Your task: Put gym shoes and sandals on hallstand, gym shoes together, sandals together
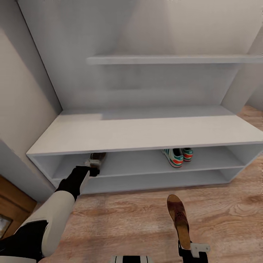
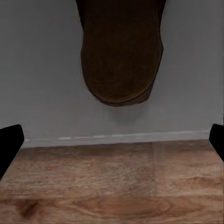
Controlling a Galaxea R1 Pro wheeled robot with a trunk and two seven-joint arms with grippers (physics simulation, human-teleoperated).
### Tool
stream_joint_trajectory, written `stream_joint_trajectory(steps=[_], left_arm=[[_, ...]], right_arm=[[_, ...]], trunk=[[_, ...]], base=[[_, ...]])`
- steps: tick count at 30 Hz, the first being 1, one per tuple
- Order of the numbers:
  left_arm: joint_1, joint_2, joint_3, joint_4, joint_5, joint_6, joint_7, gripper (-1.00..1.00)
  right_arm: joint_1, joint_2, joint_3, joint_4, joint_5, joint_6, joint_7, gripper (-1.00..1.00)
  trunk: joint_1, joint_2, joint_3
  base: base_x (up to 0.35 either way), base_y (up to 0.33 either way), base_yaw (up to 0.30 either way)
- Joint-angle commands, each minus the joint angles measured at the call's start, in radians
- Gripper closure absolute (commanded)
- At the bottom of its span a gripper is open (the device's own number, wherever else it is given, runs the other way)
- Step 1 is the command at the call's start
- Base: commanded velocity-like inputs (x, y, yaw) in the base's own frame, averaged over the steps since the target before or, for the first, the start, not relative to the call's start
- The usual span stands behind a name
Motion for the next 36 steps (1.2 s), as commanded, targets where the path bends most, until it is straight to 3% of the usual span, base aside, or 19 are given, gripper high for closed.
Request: stream_joint_trajectory(steps=[1, 7, 11, 15, 16, 20, 21, 27, 28, 30, 33, 36], left_arm=[[0.0, -0.002, 0.006, -0.001, -0.009, 0.003, -0.003, -1.0], [0.007, -0.001, 0.005, -0.001, -0.008, -0.005, -0.003, -1.0], [0.051, -0.001, 0.005, -0.001, -0.008, -0.048, -0.003, -1.0], [0.111, 0.003, 0.01, -0.001, -0.005, -0.126, -0.002, -1.0], [0.185, 0.017, 0.027, -0.001, 0.016, -0.203, -0.003, -1.0], [0.248, 0.033, 0.035, -0.001, 0.042, -0.253, -0.004, -1.0], [0.297, 0.05, 0.037, -0.001, 0.059, -0.298, -0.027, -1.0], [0.451, 0.12, 0.041, 0.005, 0.095, -0.462, -0.187, -1.0], [0.491, 0.14, 0.042, 0.01, 0.118, -0.511, -0.221, -1.0], [0.52, 0.151, 0.042, 0.013, 0.142, -0.547, -0.24, -1.0], [0.595, 0.176, 0.041, 0.017, 0.208, -0.627, -0.289, -1.0], [0.702, 0.199, 0.041, 0.02, 0.248, -0.735, -0.396, -1.0]], right_arm=[[0.0, 0.0, 0.008, 0.001, -0.003, -0.002, -0.006, 1.0], [0.0, 0.0, 0.008, 0.001, -0.003, -0.002, -0.006, 1.0], [0.0, 0.0, 0.009, 0.001, -0.003, -0.002, -0.006, 1.0], [0.0, 0.0, 0.009, 0.001, -0.003, -0.002, -0.006, 1.0], [0.0, 0.0, 0.009, 0.001, -0.003, -0.002, -0.006, 1.0], [0.0, 0.0, 0.009, 0.001, -0.003, -0.002, -0.006, 1.0], [0.0, 0.0, 0.009, 0.001, -0.003, -0.002, -0.005, 1.0], [0.0, 0.0, 0.01, 0.001, -0.002, -0.002, -0.004, 1.0], [0.0, 0.0, 0.01, 0.001, -0.002, -0.002, -0.004, 1.0], [0.0, 0.0, 0.01, 0.001, -0.001, -0.002, -0.004, 1.0], [0.0, 0.0, 0.009, 0.001, -0.001, -0.003, -0.004, 1.0], [0.0, 0.0, 0.009, 0.001, -0.003, -0.003, -0.004, 1.0]], trunk=[[-0.001, 0.0, -0.001], [-0.001, 0.0, -0.001], [-0.001, 0.0, -0.001], [-0.001, 0.0, -0.001], [-0.001, 0.0, -0.001], [-0.001, 0.0, -0.001], [-0.001, 0.0, -0.001], [-0.001, 0.0, -0.001], [-0.001, 0.0, -0.001], [-0.001, 0.0, -0.001], [-0.001, 0.0, -0.001], [-0.001, 0.0, -0.001]], base=[[-0.322, 0.075, 0.0], [-0.325, 0.076, 0.0], [-0.327, 0.082, 0.0], [-0.324, 0.118, 0.0], [-0.288, 0.197, 0.0], [-0.27, 0.213, 0.0], [-0.242, 0.226, 0.0], [-0.217, 0.203, 0.0], [-0.196, 0.181, 0.0], [-0.18, 0.166, 0.0], [-0.098, 0.091, 0.0], [-0.019, 0.017, 0.0]])
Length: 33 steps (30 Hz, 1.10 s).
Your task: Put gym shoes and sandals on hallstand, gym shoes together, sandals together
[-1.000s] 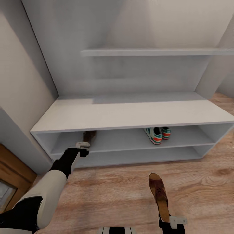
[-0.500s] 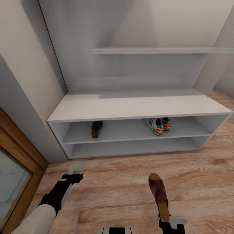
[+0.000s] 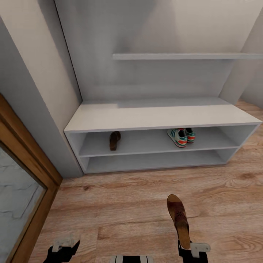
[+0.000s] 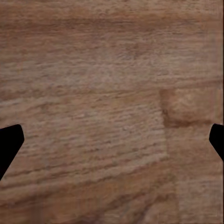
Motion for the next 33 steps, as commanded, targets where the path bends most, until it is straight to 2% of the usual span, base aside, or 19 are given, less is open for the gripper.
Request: stream_joint_trajectory(steps=[1, 4, 8, 11, 16, 18, 20, 22, 23, 24, 25, 26, 28, 30, 31, 32, 33], left_arm=[[0.031, 0.004, 0.006, 0.004, 0.007, -0.034, -0.025, -1.0], [0.072, 0.022, 0.021, 0.007, 0.021, -0.077, -0.038, -1.0], [0.098, 0.035, 0.035, 0.019, 0.036, -0.097, -0.044, -1.0], [0.106, 0.041, 0.039, 0.029, 0.038, -0.101, -0.048, -1.0], [0.112, 0.069, 0.043, 0.052, 0.045, -0.106, -0.066, -1.0], [0.112, 0.076, 0.063, 0.058, 0.067, -0.107, -0.07, -1.0], [0.112, 0.078, 0.073, 0.063, 0.077, -0.109, -0.074, -1.0], [0.112, 0.078, 0.08, 0.068, 0.081, -0.117, -0.078, -1.0], [0.112, 0.077, 0.081, 0.07, 0.081, -0.123, -0.079, -1.0], [0.112, 0.076, 0.082, 0.071, 0.079, -0.129, -0.08, -1.0], [0.112, 0.076, 0.082, 0.072, 0.079, -0.131, -0.08, -1.0], [0.112, 0.076, 0.081, 0.072, 0.078, -0.133, -0.08, -1.0], [0.112, 0.075, 0.078, 0.072, 0.076, -0.135, -0.081, -1.0], [0.112, 0.074, 0.077, 0.073, 0.075, -0.135, -0.081, -1.0], [0.112, 0.074, 0.076, 0.073, 0.075, -0.135, -0.081, -1.0], [0.112, 0.074, 0.075, 0.073, 0.075, -0.136, -0.081, -1.0], [0.112, 0.074, 0.074, 0.073, 0.075, -0.136, -0.081, -1.0]], right_arm=[[0.0, 0.0, 0.008, 0.001, -0.003, -0.001, -0.005, 1.0], [0.0, 0.001, 0.009, 0.0, -0.003, -0.001, -0.005, 1.0], [-0.001, 0.001, 0.008, -0.001, -0.004, -0.001, -0.005, 1.0], [-0.001, 0.001, 0.008, -0.001, -0.004, -0.001, -0.005, 1.0], [-0.001, 0.005, 0.008, -0.008, -0.004, 0.002, -0.007, 1.0], [-0.002, 0.012, 0.007, -0.037, -0.006, 0.019, -0.008, 1.0], [-0.002, 0.023, 0.007, -0.085, -0.006, 0.084, -0.009, 1.0], [-0.002, 0.039, 0.007, -0.216, -0.007, 0.296, -0.01, 1.0], [-0.002, 0.042, 0.007, -0.245, -0.007, 0.339, -0.01, 1.0], [-0.002, 0.052, 0.007, -0.339, -0.008, 0.47, -0.011, 1.0], [-0.002, 0.056, 0.007, -0.374, -0.008, 0.512, -0.011, 1.0], [-0.002, 0.068, 0.007, -0.44, -0.008, 0.59, -0.011, 1.0], [-0.008, 0.1, 0.007, -0.549, -0.007, 0.713, -0.016, 1.0], [-0.016, 0.119, 0.007, -0.586, -0.006, 0.759, -0.027, 1.0], [-0.032, 0.138, 0.007, -0.61, -0.005, 0.799, -0.049, 1.0], [-0.066, 0.166, 0.007, -0.627, -0.006, 0.844, -0.1, 1.0], [-0.079, 0.175, 0.007, -0.629, -0.006, 0.856, -0.119, 1.0]], trunk=[[0.0, 0.0, -0.001], [0.0, 0.0, -0.001], [0.0, 0.0, -0.001], [0.0, 0.0, -0.001], [0.0, 0.0, -0.001], [0.0, 0.0, -0.001], [0.0, 0.0, -0.001], [0.0, 0.0, -0.001], [0.0, 0.0, -0.001], [0.0, 0.0, -0.001], [0.0, 0.0, -0.001], [0.0, 0.0, -0.001], [0.0, 0.0, -0.001], [0.0, 0.0, -0.001], [0.0, 0.0, -0.001], [0.0, 0.0, -0.001], [0.0, 0.0, -0.001]], base=[[-0.004, 0.004, 0.0], [-0.002, 0.002, 0.0], [0.0, 0.0, 0.0], [0.0, 0.0, 0.0], [0.0, 0.0, 0.0], [0.0, 0.0, 0.0], [0.0, 0.0, 0.0], [0.0, 0.0, 0.0], [0.0, 0.0, 0.0], [0.0, 0.0, 0.0], [0.0, 0.0, 0.0], [0.0, 0.0, 0.0], [0.0, 0.0, 0.0], [0.0, 0.0, 0.0], [0.0, 0.0, 0.0], [0.0, 0.0, 0.0], [0.0, 0.0, 0.0]])
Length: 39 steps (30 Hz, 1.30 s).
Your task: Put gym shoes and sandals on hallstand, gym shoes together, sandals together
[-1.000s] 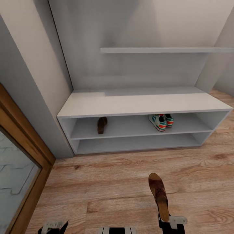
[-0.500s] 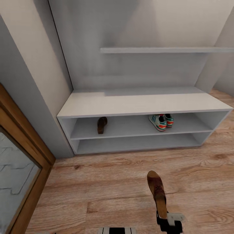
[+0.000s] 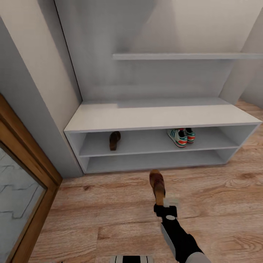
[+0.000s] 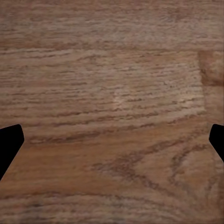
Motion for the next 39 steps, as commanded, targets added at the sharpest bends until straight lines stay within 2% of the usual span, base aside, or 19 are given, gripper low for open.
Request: stream_joint_trajectory(steps=[1, 2, 4, 13, 14, 15, 18, 21, 28, 39], left_arm=[[0.0, 0.0, 0.003, 0.001, 0.01, 0.001, -0.01, -1.0], [0.0, 0.0, 0.003, 0.001, 0.011, 0.001, -0.01, -1.0], [0.0, -0.001, 0.002, 0.0, 0.011, 0.001, -0.01, -1.0], [0.0, -0.005, -0.003, -0.008, 0.011, 0.0, -0.013, -1.0], [0.0, -0.006, -0.003, -0.01, 0.011, 0.0, -0.02, -1.0], [0.0, -0.006, -0.003, -0.012, 0.01, 0.0, -0.055, -1.0], [0.0, -0.004, 0.001, -0.009, 0.009, -0.003, -0.12, -1.0], [0.0, -0.003, 0.0, -0.005, 0.007, -0.02, -0.156, -1.0], [0.0, -0.008, -0.002, 0.0, -0.016, -0.049, -0.179, -1.0], [0.0, -0.012, -0.004, 0.001, -0.022, -0.051, -0.18, -1.0]], right_arm=[[-0.025, 0.016, 0.004, -0.004, -0.005, 0.024, -0.044, 1.0], [-0.046, 0.029, 0.004, -0.006, -0.005, 0.035, -0.071, 1.0], [-0.063, 0.039, 0.005, -0.008, -0.005, 0.043, -0.089, 1.0], [-0.159, 0.039, 0.006, -0.017, -0.006, 0.103, -0.121, 1.0], [-0.164, 0.039, 0.006, -0.019, -0.007, 0.112, -0.121, 1.0], [-0.171, 0.039, 0.008, -0.023, -0.007, 0.124, -0.122, 1.0], [-0.174, 0.039, 0.012, -0.032, -0.007, 0.131, -0.12, 1.0], [-0.175, 0.039, 0.014, -0.045, -0.007, 0.133, -0.119, 1.0], [-0.175, 0.039, 0.015, -0.044, -0.007, 0.131, -0.116, 1.0], [-0.175, 0.039, 0.013, -0.045, -0.007, 0.134, -0.116, 1.0]], trunk=[[0.0, 0.0, -0.001], [0.0, 0.0, -0.001], [0.0, 0.0, -0.001], [0.0, 0.0, -0.001], [0.0, 0.0, -0.001], [0.0, 0.0, -0.001], [0.0, 0.0, -0.001], [0.0, 0.0, -0.001], [0.0, 0.0, -0.001], [0.0, 0.0, -0.003]], base=[[0.0, 0.0, 0.0], [0.0, 0.0, 0.0], [0.0, 0.0, 0.0], [0.0, 0.0, 0.0], [0.0, 0.0, 0.0], [0.0, 0.0, 0.0], [0.0, 0.0, 0.0], [0.0, 0.0, 0.0], [0.0, 0.0, 0.0], [0.0, 0.0, 0.009]])
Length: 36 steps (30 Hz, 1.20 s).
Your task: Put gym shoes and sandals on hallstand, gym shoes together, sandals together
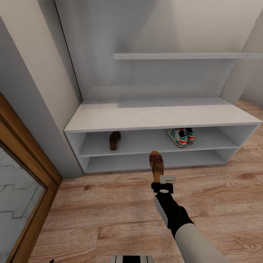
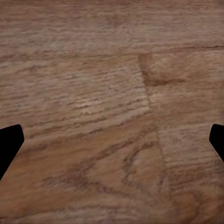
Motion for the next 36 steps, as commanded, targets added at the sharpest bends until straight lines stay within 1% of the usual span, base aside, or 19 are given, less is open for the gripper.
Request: stream_joint_trajectory(steps=[1, 22, 23, 25, 26, 27, 29, 31, 32, 36], left_arm=[[-0.001, 0.0, 0.003, 0.001, 0.006, 0.002, -0.01, -1.0], [-0.001, -0.001, 0.005, 0.001, 0.007, 0.001, -0.01, -1.0], [-0.001, -0.001, 0.005, 0.0, 0.006, 0.001, -0.01, -1.0], [-0.001, -0.001, 0.005, 0.0, 0.006, 0.001, -0.01, -1.0], [-0.001, -0.001, 0.005, 0.0, 0.006, 0.001, -0.01, -1.0], [-0.001, -0.001, 0.005, 0.0, 0.006, 0.001, -0.01, -1.0], [-0.001, -0.001, 0.005, 0.0, 0.006, 0.001, -0.01, -1.0], [-0.001, -0.001, 0.005, 0.0, 0.006, 0.001, -0.01, -1.0], [-0.001, -0.001, 0.005, 0.0, 0.006, 0.001, -0.01, -1.0], [-0.001, -0.002, 0.005, 0.0, 0.006, 0.0, -0.01, -1.0]], right_arm=[[0.0, 0.0, 0.003, -0.001, -0.003, 0.006, -0.006, 1.0], [0.0, 0.0, 0.004, -0.008, -0.003, 0.01, -0.006, 1.0], [0.0, 0.0, 0.004, -0.011, -0.003, 0.054, -0.006, 1.0], [0.0, 0.0, 0.003, -0.017, -0.004, 0.083, -0.005, 1.0], [0.0, 0.0, 0.003, -0.033, -0.004, 0.117, -0.005, 1.0], [0.0, 0.0, 0.002, -0.061, -0.004, 0.152, -0.006, 1.0], [0.0, 0.0, 0.002, -0.161, -0.006, 0.263, -0.006, 1.0], [0.0, 0.0, 0.002, -0.22, -0.007, 0.321, -0.007, 1.0], [0.0, 0.0, 0.002, -0.24, -0.007, 0.339, -0.007, 1.0], [0.0, 0.0, 0.003, -0.268, -0.008, 0.363, -0.007, 1.0]], trunk=[[0.0, 0.0, -0.002], [0.0, 0.0, -0.027], [0.0, 0.0, -0.027], [0.0, 0.0, -0.027], [0.0, 0.0, -0.027], [0.0, 0.0, -0.027], [0.0, 0.0, -0.027], [0.0, 0.0, -0.027], [0.0, 0.0, -0.027], [0.0, 0.0, -0.027]], base=[[0.0, 0.0, 0.089], [0.0, 0.0, 0.119], [0.0, 0.0, 0.01], [0.0, 0.0, 0.007], [0.0, 0.0, 0.004], [0.0, 0.0, 0.003], [0.0, 0.0, 0.001], [0.0, 0.0, 0.0], [0.0, 0.0, 0.0], [0.0, 0.0, 0.0]])
